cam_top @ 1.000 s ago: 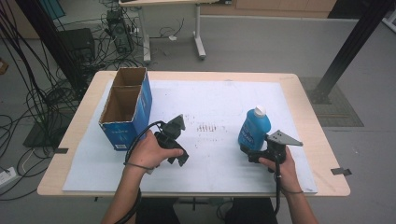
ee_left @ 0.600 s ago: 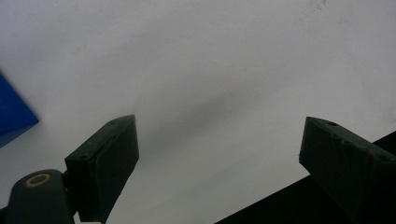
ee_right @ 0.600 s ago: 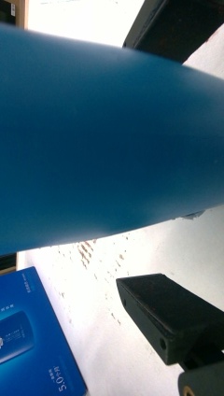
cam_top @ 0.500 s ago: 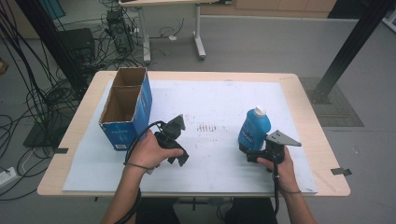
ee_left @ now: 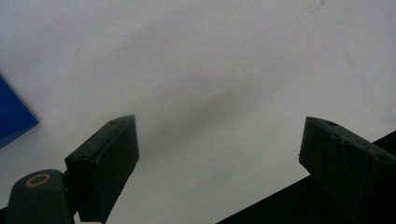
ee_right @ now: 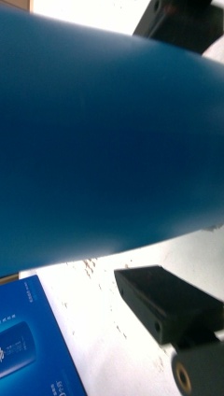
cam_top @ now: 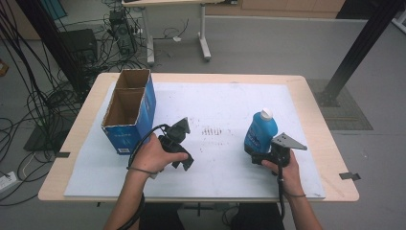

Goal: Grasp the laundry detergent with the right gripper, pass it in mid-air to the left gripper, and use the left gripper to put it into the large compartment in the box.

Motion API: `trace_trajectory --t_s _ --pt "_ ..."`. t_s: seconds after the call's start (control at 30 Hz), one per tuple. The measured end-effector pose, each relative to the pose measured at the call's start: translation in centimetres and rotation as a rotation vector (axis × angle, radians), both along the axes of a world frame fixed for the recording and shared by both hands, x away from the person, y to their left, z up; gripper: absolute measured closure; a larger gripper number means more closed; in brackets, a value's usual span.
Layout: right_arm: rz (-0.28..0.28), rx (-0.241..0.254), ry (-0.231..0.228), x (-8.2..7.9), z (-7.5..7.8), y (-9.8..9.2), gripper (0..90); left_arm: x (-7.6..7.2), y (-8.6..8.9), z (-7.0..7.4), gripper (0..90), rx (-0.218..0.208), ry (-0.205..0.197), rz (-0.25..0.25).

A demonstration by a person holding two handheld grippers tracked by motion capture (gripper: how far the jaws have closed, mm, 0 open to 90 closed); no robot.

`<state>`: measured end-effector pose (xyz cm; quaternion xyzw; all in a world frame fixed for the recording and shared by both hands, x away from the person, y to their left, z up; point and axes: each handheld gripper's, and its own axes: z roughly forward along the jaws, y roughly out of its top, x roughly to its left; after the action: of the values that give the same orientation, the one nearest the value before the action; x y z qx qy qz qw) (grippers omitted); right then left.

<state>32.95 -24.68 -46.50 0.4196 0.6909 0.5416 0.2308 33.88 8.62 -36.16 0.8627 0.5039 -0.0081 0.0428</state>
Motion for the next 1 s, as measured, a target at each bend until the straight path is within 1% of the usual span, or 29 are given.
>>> trace_trajectory --t_s 0.07,0.1,0.17,0.23,0.27,0.5,0.7,0.8,1.0 --pt "-0.005 -0.002 -0.002 0.04 -0.04 0.01 13.7 0.04 0.00 0.02 12.4 0.001 0.001 -0.002" --pt "-0.005 -0.002 -0.002 0.04 -0.04 0.01 13.7 0.04 0.00 0.02 12.4 0.001 0.001 -0.002" --pt "-0.010 -0.006 -0.005 0.09 -0.09 0.02 18.1 0.08 0.00 -0.03 12.4 0.000 0.000 0.000" --pt "-0.011 -0.009 -0.004 0.13 -0.11 0.02 19.2 0.09 -0.01 -0.05 12.4 0.000 0.001 0.000" --pt "-0.012 -0.010 -0.004 0.17 -0.14 0.02 21.1 0.08 -0.02 -0.07 12.4 -0.001 0.001 0.001" --pt "-0.005 -0.015 -0.008 0.24 -0.20 0.12 30.3 0.09 -0.03 -0.07 12.4 -0.002 0.000 0.000" --pt "-0.012 -0.009 -0.011 0.25 -0.23 0.04 33.8 0.09 -0.03 -0.03 12.4 -0.004 0.000 0.000" --pt "-0.018 -0.007 -0.013 0.25 -0.24 -0.08 37.3 0.11 -0.08 0.00 12.4 -0.003 0.001 0.000" --pt "-0.019 -0.012 -0.020 0.25 -0.26 -0.09 37.8 0.13 -0.16 0.06 12.4 -0.005 -0.004 -0.002"
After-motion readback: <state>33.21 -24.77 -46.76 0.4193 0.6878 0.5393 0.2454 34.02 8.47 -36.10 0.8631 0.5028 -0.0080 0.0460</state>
